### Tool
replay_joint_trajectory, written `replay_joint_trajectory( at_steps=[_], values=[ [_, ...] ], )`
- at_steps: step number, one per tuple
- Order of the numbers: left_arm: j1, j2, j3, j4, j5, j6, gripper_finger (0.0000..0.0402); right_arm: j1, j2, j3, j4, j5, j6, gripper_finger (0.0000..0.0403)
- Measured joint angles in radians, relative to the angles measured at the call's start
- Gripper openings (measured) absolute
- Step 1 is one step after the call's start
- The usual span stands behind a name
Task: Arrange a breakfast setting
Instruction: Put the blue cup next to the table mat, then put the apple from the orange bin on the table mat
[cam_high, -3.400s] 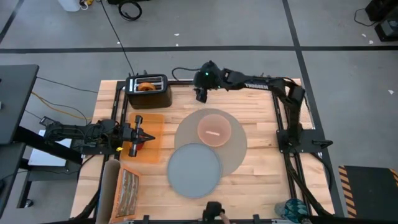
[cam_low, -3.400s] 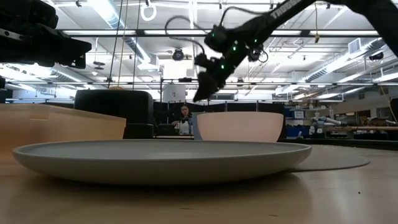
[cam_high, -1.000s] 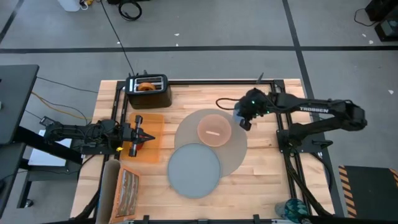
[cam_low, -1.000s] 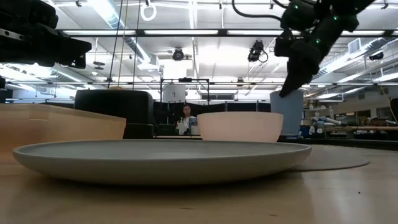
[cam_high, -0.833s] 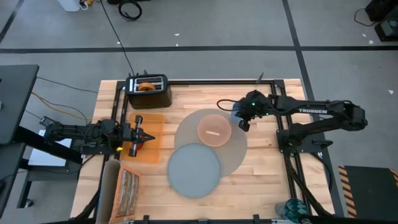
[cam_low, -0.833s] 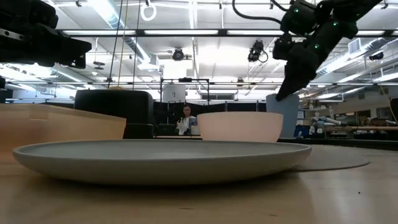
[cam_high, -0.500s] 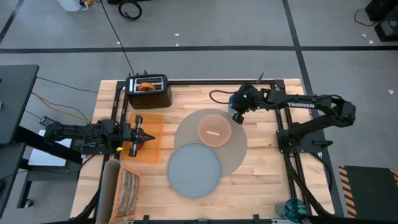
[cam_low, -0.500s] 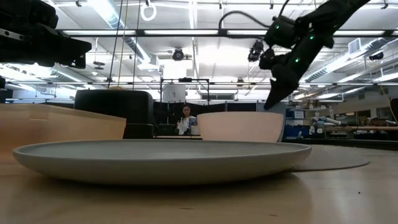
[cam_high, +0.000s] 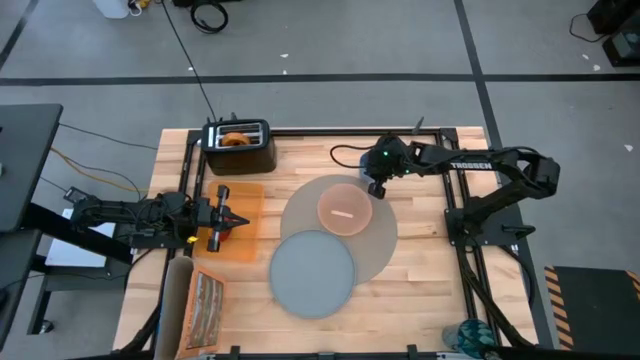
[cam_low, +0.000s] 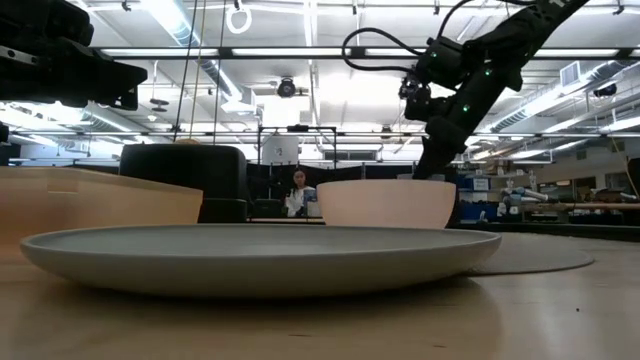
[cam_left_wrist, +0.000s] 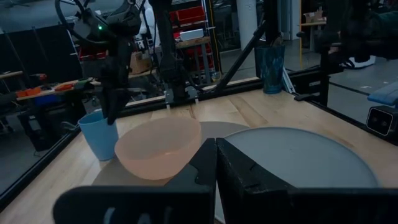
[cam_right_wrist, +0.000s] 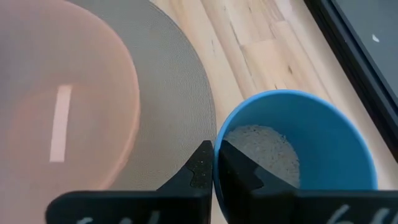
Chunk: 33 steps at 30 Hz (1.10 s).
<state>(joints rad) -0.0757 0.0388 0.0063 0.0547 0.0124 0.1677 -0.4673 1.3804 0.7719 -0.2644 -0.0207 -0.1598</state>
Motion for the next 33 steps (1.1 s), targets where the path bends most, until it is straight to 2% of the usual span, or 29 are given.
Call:
replay_joint_trajectory(
  at_steps=[3, 10, 16, 22, 26, 33],
  values=[
    [0.000, 0.000, 0.000, 0.000, 0.000, 0.000, 0.0009, 0.000, 0.001, 0.000, 0.003, 0.020, 0.005, 0.0041],
    [0.000, 0.000, 0.000, 0.000, 0.000, 0.000, 0.0009, 0.002, -0.042, -0.001, 0.000, 0.024, 0.005, 0.0111],
    [0.000, 0.000, 0.000, 0.000, 0.000, 0.000, 0.0009, 0.004, -0.144, -0.001, -0.002, 0.028, 0.002, 0.0159],
    [0.000, 0.000, 0.000, 0.000, 0.000, 0.000, 0.0009, 0.047, -0.254, -0.001, -0.018, 0.028, 0.006, 0.0180],
    [0.000, 0.000, 0.000, 0.000, 0.000, 0.000, 0.0009, 0.139, -0.301, -0.001, -0.041, 0.027, 0.017, 0.0181],
    [0.000, 0.000, 0.000, 0.000, 0.000, 0.000, 0.0009, 0.418, -0.286, -0.001, -0.033, 0.064, 0.116, 0.0181]
  ],
)
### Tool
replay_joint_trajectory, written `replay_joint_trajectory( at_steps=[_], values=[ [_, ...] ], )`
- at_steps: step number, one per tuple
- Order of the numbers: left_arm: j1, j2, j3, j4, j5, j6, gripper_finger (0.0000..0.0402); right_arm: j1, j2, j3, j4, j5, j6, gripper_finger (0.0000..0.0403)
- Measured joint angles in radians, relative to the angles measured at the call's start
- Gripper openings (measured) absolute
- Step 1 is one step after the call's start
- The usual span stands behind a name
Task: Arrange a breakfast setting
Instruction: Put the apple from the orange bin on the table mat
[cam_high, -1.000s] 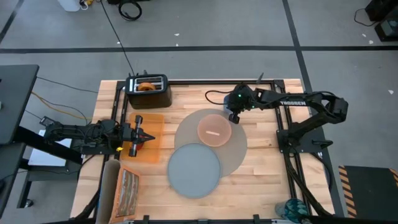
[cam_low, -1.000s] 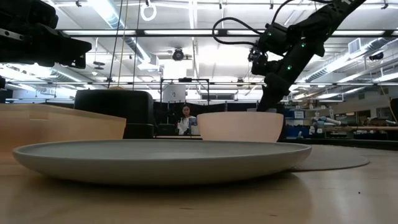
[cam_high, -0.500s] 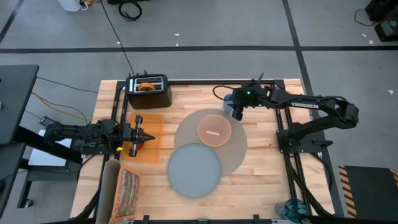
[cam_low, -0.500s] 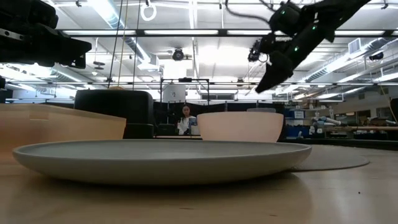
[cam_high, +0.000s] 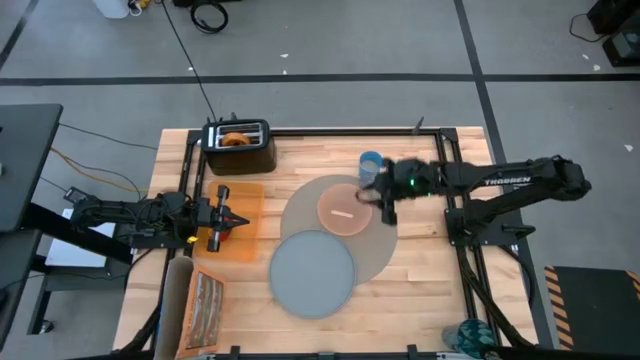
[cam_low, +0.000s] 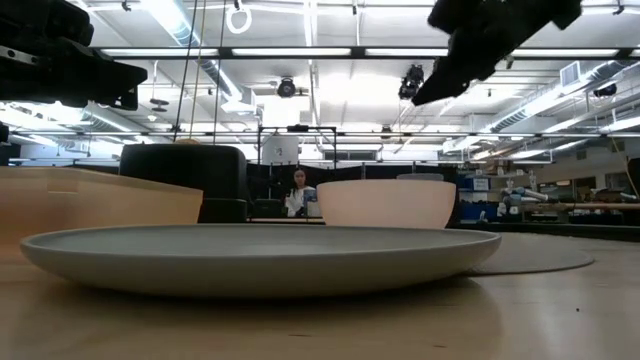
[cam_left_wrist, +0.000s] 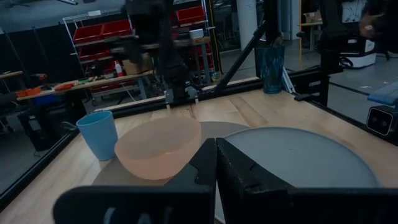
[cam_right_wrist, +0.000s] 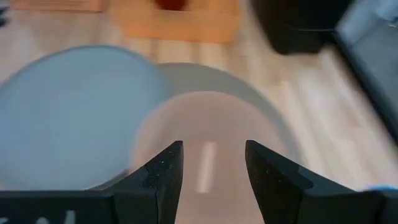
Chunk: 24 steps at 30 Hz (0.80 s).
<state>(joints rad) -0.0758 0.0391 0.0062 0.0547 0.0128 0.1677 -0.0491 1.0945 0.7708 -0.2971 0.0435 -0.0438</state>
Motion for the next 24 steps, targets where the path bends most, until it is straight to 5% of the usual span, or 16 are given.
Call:
replay_joint_trajectory(
  at_steps=[11, 24],
  values=[
    [0.000, 0.000, 0.000, 0.000, 0.000, 0.000, 0.0009, 0.324, 0.057, 0.000, 0.125, 0.092, 0.075, 0.0181],
    [0.000, 0.000, 0.000, -0.001, 0.000, 0.000, 0.0009, 0.293, 0.182, 0.000, 0.421, 0.095, -0.014, 0.0195]
  ],
)
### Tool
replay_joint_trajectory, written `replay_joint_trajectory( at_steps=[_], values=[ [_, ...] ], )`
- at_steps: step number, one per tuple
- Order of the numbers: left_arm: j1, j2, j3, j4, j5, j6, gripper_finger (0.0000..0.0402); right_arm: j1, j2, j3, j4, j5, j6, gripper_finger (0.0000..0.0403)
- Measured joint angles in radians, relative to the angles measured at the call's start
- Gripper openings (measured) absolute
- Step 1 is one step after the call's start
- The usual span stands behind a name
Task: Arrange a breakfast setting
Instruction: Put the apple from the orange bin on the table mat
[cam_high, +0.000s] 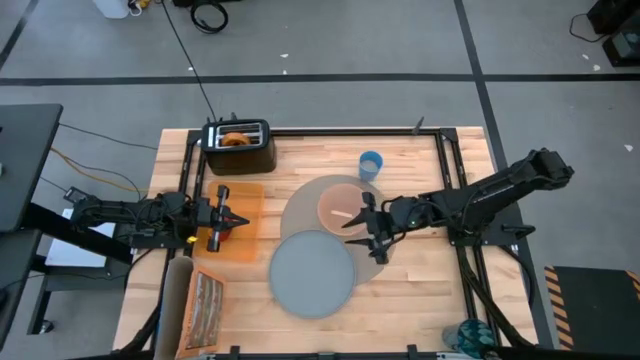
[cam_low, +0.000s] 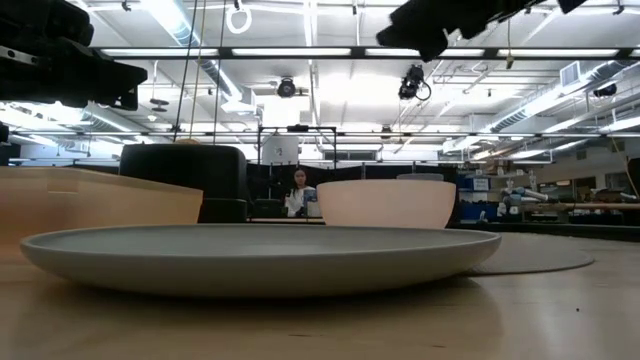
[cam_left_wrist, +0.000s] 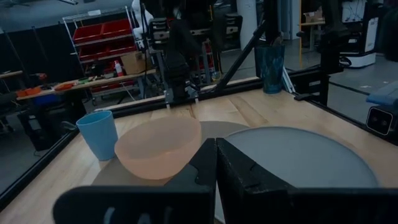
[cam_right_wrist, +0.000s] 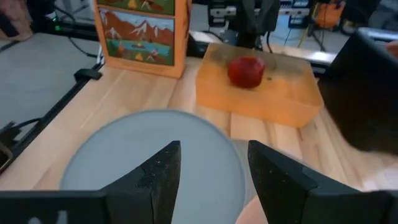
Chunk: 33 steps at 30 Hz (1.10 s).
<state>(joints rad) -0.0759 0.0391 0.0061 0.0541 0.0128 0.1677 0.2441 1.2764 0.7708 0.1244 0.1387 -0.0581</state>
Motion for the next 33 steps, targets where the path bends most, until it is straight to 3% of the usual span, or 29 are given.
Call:
replay_joint_trajectory(
  at_steps=[4, 9, 16, 21, 28, 33],
  values=[
    [0.000, 0.000, 0.000, 0.076, 0.001, -0.005, 0.0009, -0.027, 0.050, 0.000, 0.085, 0.000, -0.004, 0.0200],
    [-0.001, 0.000, 0.000, 0.170, 0.004, -0.165, 0.0009, -0.039, 0.071, 0.000, 0.087, -0.001, -0.024, 0.0201],
    [-0.001, 0.002, 0.000, 0.140, 0.000, -0.299, 0.0009, -0.033, 0.074, 0.000, 0.066, -0.014, -0.025, 0.0199],
    [-0.001, 0.031, 0.002, 0.123, -0.126, -0.527, 0.0009, -0.028, 0.075, 0.000, 0.003, -0.038, -0.033, 0.0199],
    [-0.001, 0.260, 0.116, 0.059, -0.265, -0.610, 0.0009, -0.028, 0.075, 0.000, -0.025, -0.038, -0.039, 0.0199],
    [-0.001, 0.483, 0.336, -0.221, -0.274, -0.730, 0.0009, -0.028, 0.075, 0.000, -0.045, -0.038, -0.040, 0.0199]
  ],
)
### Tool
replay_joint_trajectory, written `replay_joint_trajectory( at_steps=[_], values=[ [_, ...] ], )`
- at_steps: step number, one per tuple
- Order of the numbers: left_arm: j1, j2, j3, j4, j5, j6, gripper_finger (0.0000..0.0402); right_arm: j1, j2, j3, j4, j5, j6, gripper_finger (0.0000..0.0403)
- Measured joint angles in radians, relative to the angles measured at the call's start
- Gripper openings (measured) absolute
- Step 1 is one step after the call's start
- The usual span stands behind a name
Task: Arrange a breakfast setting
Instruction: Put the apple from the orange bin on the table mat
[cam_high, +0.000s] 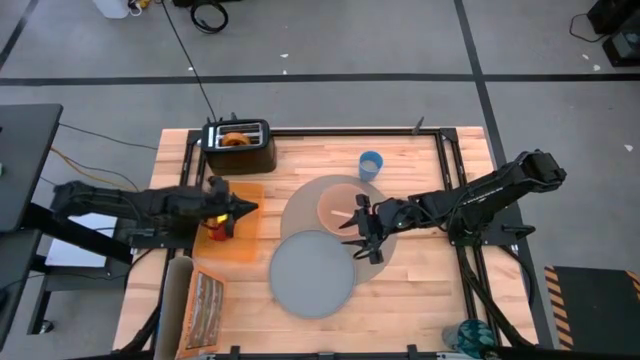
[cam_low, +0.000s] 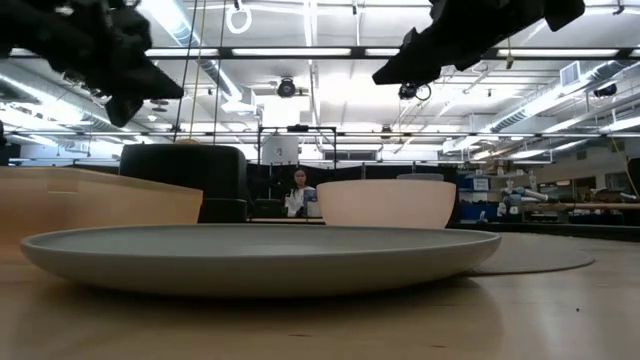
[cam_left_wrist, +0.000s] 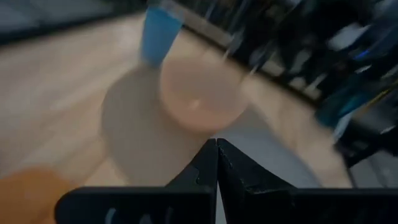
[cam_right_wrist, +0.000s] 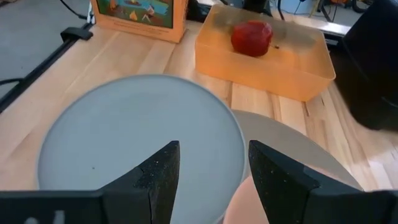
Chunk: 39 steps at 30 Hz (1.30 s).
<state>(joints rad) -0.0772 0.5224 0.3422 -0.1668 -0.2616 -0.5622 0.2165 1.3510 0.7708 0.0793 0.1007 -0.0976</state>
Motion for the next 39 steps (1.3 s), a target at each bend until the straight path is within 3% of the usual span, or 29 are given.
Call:
replay_joint_trajectory(
  at_steps=[8, 14, 22, 30, 33, 39],
  values=[
    [0.000, 0.258, 0.393, -0.639, 0.025, -0.219, 0.0009, 0.000, 0.000, 0.000, -0.086, 0.000, -0.003, 0.0199],
    [0.000, 0.329, 0.509, -0.953, 0.128, -0.389, 0.0030, 0.000, 0.000, 0.000, -0.133, 0.001, -0.004, 0.0199],
    [0.000, 0.328, 0.457, -1.014, 0.258, -0.529, 0.0156, 0.000, 0.000, 0.000, -0.145, 0.001, -0.035, 0.0199],
    [0.003, 0.329, 0.352, -1.003, 0.264, -0.595, 0.0319, 0.000, 0.000, 0.000, -0.150, 0.001, -0.037, 0.0199],
    [0.009, 0.332, 0.319, -0.943, 0.243, -0.599, 0.0348, 0.000, 0.000, 0.000, -0.149, 0.001, -0.038, 0.0199],
    [0.026, 0.375, 0.318, -0.950, 0.160, -0.604, 0.0354, -0.004, 0.000, 0.000, -0.144, 0.003, -0.056, 0.0199]
  ],
)
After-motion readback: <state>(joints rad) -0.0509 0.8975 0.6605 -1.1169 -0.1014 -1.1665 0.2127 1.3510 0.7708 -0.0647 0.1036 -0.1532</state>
